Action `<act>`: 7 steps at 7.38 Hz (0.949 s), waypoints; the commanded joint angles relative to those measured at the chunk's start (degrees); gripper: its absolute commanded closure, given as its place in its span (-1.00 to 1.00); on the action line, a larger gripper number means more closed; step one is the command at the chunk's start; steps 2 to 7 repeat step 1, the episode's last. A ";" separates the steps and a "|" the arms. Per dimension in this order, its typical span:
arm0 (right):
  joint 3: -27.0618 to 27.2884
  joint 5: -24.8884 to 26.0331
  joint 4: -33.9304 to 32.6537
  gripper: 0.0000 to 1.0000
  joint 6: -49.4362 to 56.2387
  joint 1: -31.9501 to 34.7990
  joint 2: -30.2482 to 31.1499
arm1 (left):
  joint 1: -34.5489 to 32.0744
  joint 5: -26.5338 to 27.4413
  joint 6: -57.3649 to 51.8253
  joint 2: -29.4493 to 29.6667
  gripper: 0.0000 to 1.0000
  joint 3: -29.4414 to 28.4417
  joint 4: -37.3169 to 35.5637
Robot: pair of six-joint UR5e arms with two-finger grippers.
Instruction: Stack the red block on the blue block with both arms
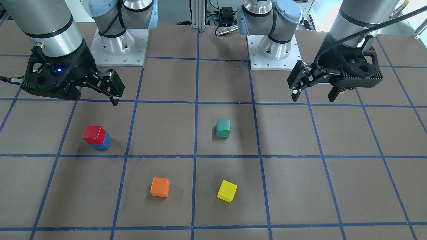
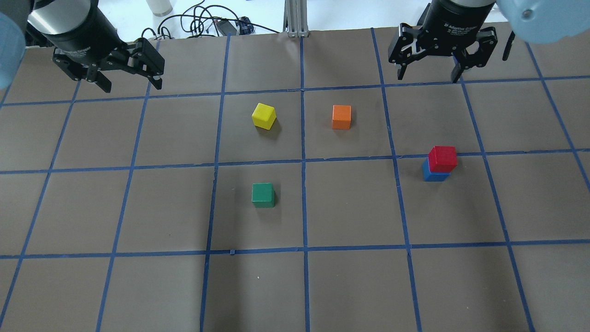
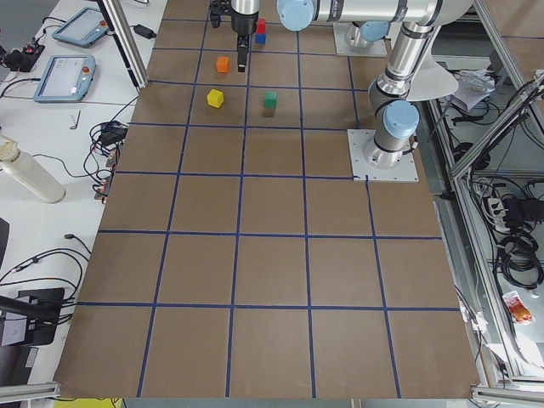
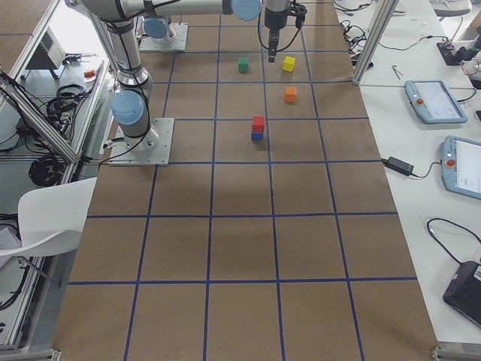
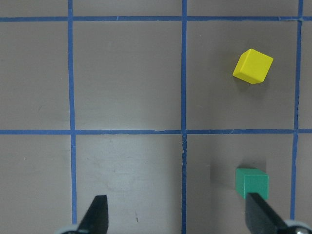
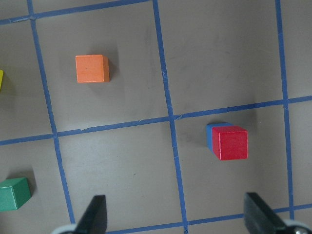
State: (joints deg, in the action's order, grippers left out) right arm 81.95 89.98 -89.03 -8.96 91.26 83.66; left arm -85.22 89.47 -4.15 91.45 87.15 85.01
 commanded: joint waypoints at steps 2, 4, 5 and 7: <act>0.14 -0.42 2.37 -1.00 0.00 -0.03 1.07 | 0.05 0.01 0.02 0.22 -1.00 0.30 -0.02; 0.14 -0.42 2.37 -1.00 0.00 -0.03 1.07 | 0.05 0.01 0.02 0.22 -1.00 0.30 -0.02; 0.14 -0.42 2.37 -1.00 0.00 -0.03 1.07 | 0.05 0.01 0.02 0.22 -1.00 0.30 -0.02; 0.14 -0.42 2.37 -1.00 0.00 -0.03 1.07 | 0.05 0.01 0.02 0.22 -1.00 0.30 -0.02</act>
